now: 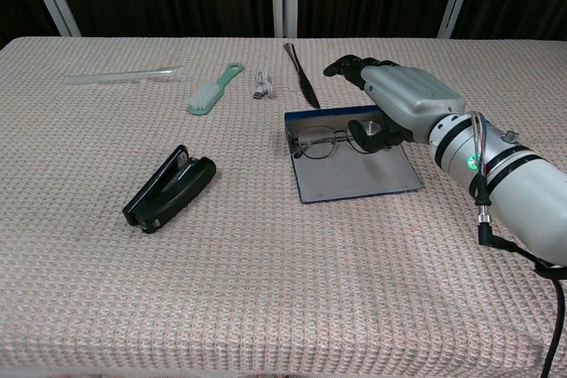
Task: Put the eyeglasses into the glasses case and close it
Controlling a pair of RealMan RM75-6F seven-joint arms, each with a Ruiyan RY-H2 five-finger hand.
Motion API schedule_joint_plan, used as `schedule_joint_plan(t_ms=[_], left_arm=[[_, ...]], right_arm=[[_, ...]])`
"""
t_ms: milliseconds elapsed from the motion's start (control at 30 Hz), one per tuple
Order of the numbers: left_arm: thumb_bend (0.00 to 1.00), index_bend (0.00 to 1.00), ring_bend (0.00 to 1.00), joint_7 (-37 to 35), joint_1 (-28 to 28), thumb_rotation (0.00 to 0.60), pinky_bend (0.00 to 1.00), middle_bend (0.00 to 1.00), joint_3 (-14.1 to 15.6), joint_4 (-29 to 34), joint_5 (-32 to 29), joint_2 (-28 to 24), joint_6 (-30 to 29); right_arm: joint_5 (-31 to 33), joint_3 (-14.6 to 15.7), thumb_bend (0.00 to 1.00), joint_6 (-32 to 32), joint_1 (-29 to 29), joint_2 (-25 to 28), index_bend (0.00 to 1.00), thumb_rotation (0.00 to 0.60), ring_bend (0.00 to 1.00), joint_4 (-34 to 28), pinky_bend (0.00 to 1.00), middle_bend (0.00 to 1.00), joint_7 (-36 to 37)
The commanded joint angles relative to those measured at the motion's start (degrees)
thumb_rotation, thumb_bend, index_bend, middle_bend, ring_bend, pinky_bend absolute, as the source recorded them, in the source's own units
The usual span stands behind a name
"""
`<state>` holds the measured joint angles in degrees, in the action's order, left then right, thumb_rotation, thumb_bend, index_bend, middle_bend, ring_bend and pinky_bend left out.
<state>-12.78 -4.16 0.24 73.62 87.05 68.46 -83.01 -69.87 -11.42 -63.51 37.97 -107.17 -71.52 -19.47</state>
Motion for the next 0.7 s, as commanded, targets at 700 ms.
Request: schedule_joint_plan(t_ms=[700], left_arm=[[0.11,0.05,0.04,-0.09,-0.24,0.6,0.19,0.03,0.02,0.03,-0.15,0.17,0.64]], right_arm=[[4.6,3.46,0.81,4.77,-2.77,8.88,0.24,0.6,0.0,-11.85,0.0,0.0,-4.59]])
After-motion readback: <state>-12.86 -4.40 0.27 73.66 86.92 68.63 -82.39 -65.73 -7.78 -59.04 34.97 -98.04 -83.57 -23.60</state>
